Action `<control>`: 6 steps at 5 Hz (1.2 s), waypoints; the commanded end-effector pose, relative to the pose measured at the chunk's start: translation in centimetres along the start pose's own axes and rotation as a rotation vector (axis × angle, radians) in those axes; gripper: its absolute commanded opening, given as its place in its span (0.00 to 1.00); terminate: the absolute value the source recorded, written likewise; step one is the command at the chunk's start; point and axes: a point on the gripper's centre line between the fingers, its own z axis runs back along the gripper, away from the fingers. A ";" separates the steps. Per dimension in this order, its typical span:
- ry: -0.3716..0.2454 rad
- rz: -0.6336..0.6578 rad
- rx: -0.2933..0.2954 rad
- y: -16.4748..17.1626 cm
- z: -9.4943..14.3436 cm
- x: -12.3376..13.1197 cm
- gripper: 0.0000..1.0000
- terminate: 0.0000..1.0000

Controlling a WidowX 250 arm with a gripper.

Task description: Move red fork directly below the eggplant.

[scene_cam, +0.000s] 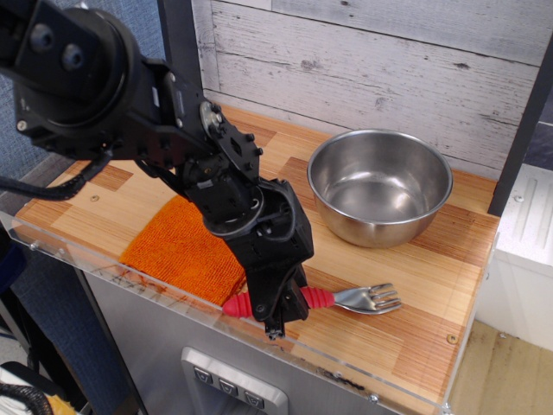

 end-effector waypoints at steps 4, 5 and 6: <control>-0.137 -0.220 0.091 2.5 6.8 4.4 0.00 0.00; -0.181 -0.240 0.116 3.4 9.4 4.7 0.00 0.00; -0.151 -0.240 0.161 5.3 12.5 3.6 0.00 0.00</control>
